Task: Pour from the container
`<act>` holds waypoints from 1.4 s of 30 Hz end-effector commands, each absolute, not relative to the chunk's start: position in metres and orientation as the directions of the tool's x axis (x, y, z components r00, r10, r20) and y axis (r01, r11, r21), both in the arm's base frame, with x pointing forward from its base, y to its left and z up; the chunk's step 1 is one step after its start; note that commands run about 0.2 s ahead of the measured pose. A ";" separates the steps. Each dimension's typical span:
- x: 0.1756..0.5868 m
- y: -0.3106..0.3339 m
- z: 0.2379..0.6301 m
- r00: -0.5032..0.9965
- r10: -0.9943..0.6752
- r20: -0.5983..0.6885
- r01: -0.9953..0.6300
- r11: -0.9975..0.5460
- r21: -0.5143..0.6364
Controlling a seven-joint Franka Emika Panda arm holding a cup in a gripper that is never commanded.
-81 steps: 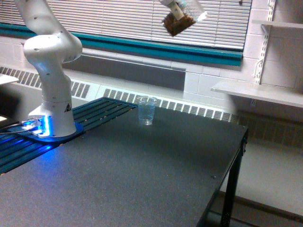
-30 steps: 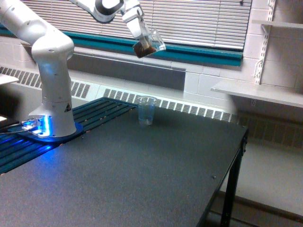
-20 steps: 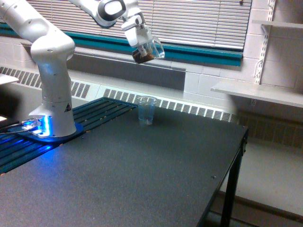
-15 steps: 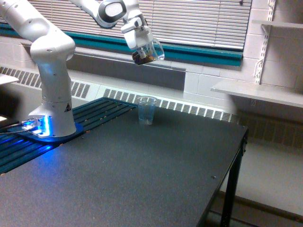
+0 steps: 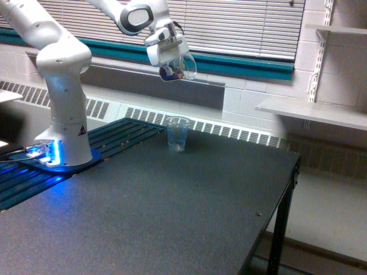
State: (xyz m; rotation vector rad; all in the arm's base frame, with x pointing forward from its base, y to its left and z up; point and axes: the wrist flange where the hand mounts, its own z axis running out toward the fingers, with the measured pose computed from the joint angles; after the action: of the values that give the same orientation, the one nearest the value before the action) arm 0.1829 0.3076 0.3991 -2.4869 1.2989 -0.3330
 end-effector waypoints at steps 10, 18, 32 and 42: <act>0.177 0.304 0.372 0.418 -0.906 -0.066 -0.867 -0.376 -0.326; 0.173 0.299 0.352 0.382 -0.916 -0.124 -0.898 -0.336 -0.283; 0.178 0.289 0.336 0.372 -0.908 -0.191 -0.911 -0.318 -0.263; 0.182 0.283 0.329 0.389 -0.890 -0.239 -0.911 -0.333 -0.243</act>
State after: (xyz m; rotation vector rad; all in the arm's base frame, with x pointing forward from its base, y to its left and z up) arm 0.1786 0.2893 0.3353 -2.2664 1.6410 0.0820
